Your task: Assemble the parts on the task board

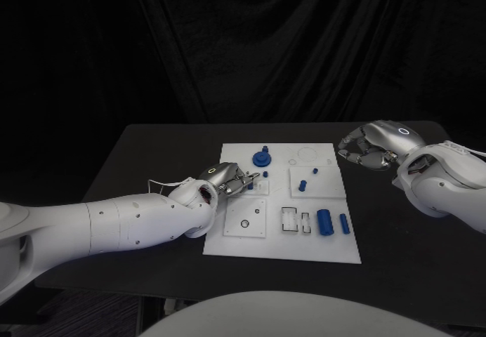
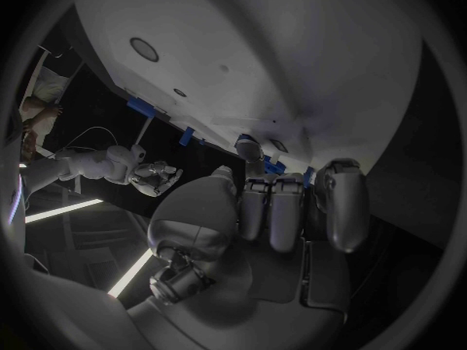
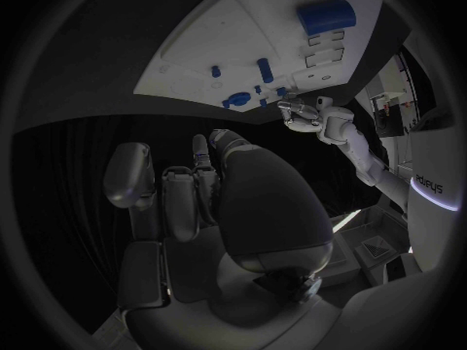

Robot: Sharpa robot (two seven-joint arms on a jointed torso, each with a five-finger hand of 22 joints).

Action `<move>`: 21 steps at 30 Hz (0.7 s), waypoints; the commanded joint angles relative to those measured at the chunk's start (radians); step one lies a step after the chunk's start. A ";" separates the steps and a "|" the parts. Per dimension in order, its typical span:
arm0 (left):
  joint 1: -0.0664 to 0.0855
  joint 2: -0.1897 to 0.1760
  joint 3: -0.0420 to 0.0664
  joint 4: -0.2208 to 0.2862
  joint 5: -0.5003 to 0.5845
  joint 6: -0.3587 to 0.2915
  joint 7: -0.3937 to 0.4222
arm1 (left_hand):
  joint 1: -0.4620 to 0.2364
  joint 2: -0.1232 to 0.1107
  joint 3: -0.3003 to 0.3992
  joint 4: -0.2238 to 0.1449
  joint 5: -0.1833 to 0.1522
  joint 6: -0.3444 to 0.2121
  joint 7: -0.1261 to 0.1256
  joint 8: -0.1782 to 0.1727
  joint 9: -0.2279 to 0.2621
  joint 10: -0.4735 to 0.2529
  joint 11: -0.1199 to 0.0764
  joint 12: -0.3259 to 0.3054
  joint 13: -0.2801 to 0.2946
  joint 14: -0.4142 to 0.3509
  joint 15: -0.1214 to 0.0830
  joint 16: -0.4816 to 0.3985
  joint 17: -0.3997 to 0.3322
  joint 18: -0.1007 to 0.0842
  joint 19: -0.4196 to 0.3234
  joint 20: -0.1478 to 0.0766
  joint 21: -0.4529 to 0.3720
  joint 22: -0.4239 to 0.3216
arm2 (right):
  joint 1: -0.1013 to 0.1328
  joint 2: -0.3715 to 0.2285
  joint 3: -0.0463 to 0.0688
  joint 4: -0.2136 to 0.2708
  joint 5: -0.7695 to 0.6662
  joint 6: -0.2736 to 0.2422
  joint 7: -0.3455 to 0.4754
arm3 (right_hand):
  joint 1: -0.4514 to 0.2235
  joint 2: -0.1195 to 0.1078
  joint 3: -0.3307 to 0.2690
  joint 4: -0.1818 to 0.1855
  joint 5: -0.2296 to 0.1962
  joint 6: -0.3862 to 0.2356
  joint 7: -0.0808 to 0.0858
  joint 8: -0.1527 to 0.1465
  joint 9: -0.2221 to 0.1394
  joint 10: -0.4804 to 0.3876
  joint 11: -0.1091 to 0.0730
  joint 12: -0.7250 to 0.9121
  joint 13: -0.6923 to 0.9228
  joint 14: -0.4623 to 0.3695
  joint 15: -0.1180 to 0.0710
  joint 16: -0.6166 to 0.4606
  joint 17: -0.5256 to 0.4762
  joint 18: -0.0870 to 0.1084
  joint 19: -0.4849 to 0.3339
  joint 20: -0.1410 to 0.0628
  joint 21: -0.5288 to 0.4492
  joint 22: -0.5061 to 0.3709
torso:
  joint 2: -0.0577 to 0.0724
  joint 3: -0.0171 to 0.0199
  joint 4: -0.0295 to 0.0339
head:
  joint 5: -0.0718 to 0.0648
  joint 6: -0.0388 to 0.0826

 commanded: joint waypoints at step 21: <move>0.065 -0.080 0.009 0.100 0.005 -0.093 0.046 | 0.169 -0.073 -0.015 -0.005 0.045 -0.133 0.002 -0.072 0.041 0.104 -0.006 -0.001 0.262 0.104 -0.005 0.003 0.263 -0.002 0.016 -0.007 0.024 0.207 | -0.002 -0.008 0.001 0.003 -0.003 -0.016 -0.005 | -0.001 -0.006 0.008 0.002 0.005 0.006 0.001 -0.004 -0.002 0.000 0.002 -0.003 0.091 0.048 0.004 -0.002 0.175 0.005 -0.006 0.000 -0.006 0.141 | -0.002 -0.0009 -0.0004 | -0.008 0.000</move>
